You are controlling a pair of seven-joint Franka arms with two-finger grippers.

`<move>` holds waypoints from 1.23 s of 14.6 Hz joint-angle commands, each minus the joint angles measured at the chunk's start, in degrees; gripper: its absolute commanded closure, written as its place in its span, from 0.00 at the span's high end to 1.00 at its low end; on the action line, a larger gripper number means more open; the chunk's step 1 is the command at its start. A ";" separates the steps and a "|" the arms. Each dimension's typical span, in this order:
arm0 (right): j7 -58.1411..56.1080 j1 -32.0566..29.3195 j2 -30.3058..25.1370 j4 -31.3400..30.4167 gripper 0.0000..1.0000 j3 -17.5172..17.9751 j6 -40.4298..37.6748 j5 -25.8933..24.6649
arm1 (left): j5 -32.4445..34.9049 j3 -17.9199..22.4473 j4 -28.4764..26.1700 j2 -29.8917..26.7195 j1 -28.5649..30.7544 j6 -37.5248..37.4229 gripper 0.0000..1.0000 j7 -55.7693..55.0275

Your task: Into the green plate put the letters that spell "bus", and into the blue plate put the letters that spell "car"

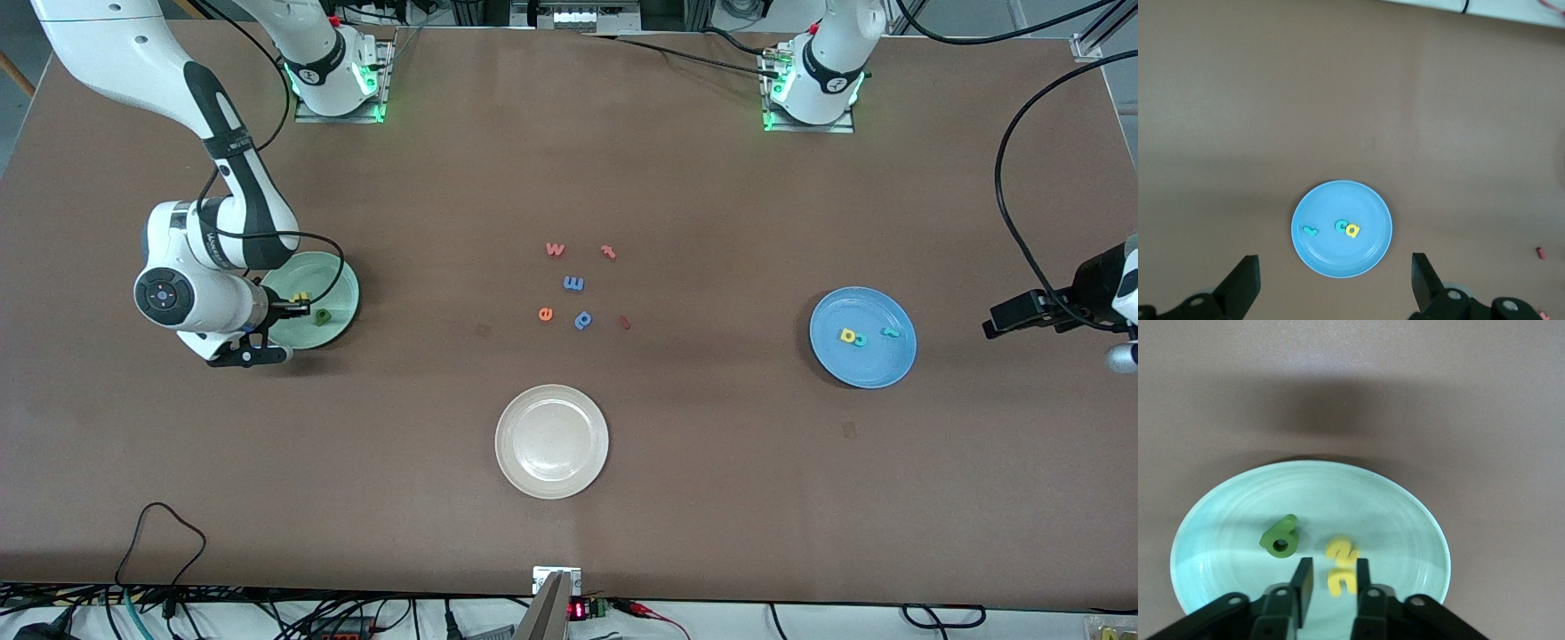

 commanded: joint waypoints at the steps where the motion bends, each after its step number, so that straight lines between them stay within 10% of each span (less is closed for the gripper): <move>1: -0.46 -0.91 -1.82 -0.57 1.00 1.12 0.13 0.06 | -0.56 1.83 1.11 -0.84 -1.23 -1.12 1.00 -0.17; 11: -0.37 -4.59 -21.50 17.34 1.00 1.12 -26.04 2.79 | 0.41 -0.19 -0.11 -4.52 -1.40 -12.71 1.00 -1.05; 18: -0.90 -5.92 -23.89 20.70 1.00 0.76 -31.42 3.66 | 0.67 -0.19 -14.52 -14.63 -0.61 -6.48 1.00 0.01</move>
